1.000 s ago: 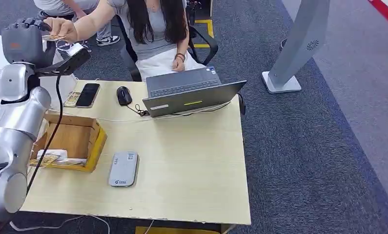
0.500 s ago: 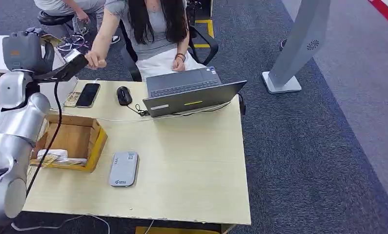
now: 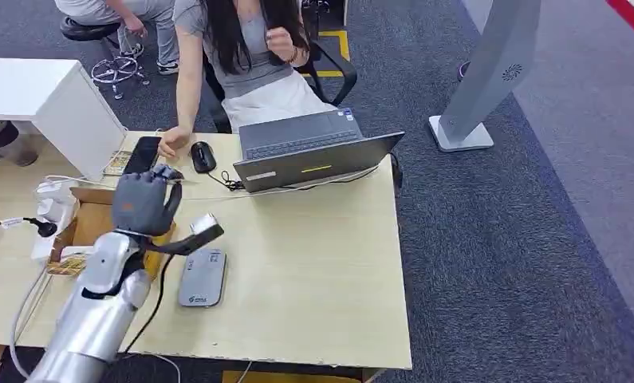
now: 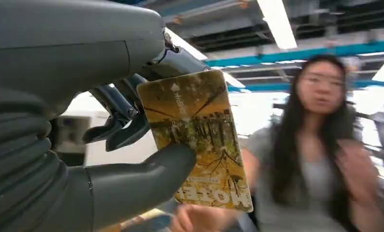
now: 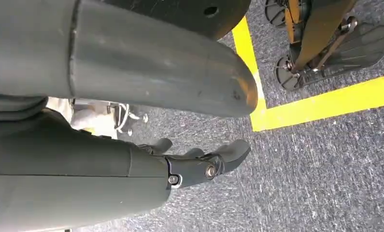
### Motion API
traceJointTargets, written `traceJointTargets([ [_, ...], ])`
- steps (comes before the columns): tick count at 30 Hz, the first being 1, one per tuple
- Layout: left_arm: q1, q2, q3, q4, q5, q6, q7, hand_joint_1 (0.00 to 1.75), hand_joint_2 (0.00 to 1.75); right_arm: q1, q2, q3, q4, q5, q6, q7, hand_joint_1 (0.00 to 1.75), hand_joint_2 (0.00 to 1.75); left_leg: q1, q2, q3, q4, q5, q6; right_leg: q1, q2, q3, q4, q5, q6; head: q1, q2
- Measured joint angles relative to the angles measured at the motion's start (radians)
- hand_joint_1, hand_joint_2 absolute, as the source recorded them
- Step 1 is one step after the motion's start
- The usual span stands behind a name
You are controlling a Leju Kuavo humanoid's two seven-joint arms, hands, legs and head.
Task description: Pass the card to the sensor for recognition and then transmit it.
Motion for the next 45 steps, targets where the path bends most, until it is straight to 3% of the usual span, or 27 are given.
traceJointTargets([
  [3, 0.042, 0.0, -0.012, -0.058, 0.007, -0.016, 0.005, 1.75, 1.75, 0.001, 0.001, -0.003, 0.0, -0.001, 0.0, 0.0, 0.0, 0.0, 0.0, 0.0, 0.0, 0.0, 0.0, 0.001, 0.0, -0.001, 0.0, 0.0, 0.0, 0.0, 0.0, 0.0],
  [11, 0.106, 0.016, -0.048, -0.13, -0.016, -0.18, 0.064, 1.75, 1.75, 0.005, 0.003, -0.026, 0.0, -0.011, -0.017, -0.001, 0.0, 0.0, 0.0, -0.001, 0.0, 0.0, 0.0, 0.001, 0.0, -0.001, 0.001, 0.0, 0.0, 0.0, 0.0, 0.0],
  [14, 0.117, 0.021, -0.06, -0.142, -0.018, -0.195, 0.075, 1.75, 1.75, 0.005, 0.003, -0.028, 0.0, -0.013, -0.018, -0.001, 0.0, 0.0, 0.0, -0.001, 0.0, 0.0, 0.0, 0.001, 0.0, -0.001, 0.001, 0.0, 0.0, 0.0, 0.0, 0.0],
  [18, 0.12, 0.025, -0.064, -0.149, -0.018, -0.202, 0.077, 1.75, 1.75, 0.005, 0.005, -0.033, 0.0, -0.013, -0.018, -0.001, 0.0, 0.0, 0.0, -0.001, 0.0, 0.0, 0.0, 0.001, 0.0, -0.002, 0.001, 0.0, 0.0, 0.0, 0.0, 0.0],
  [26, 0.103, 0.024, -0.081, -0.127, -0.039, -0.315, 0.166, 1.75, 1.75, 0.005, 0.005, -0.045, 0.0, -0.013, -0.019, 0.0, 0.0, 0.0, 0.0, -0.001, 0.0, 0.0, 0.0, 0.001, 0.0, -0.001, 0.001, 0.0, 0.0, 0.0, 0.0, 0.0],
  [31, 0.075, 0.024, -0.096, -0.075, -0.027, -0.367, 0.167, 1.75, 1.75, 0.005, 0.005, -0.051, 0.0, -0.013, -0.019, 0.006, 0.0, 0.0, 0.0, -0.001, 0.0, 0.0, 0.0, 0.001, 0.0, -0.001, 0.001, 0.0, 0.0, 0.0, 0.0, 0.0],
  [45, 0.061, 0.024, -0.11, -0.021, -0.018, -0.383, 0.167, 1.75, 1.75, 0.004, 0.005, -0.051, 0.0, -0.01, -0.02, 0.016, 0.0, 0.0, 0.0, -0.001, 0.0, 0.0, 0.0, 0.001, 0.0, -0.001, 0.001, 0.0, 0.0, 0.0, 0.0, 0.0],
])
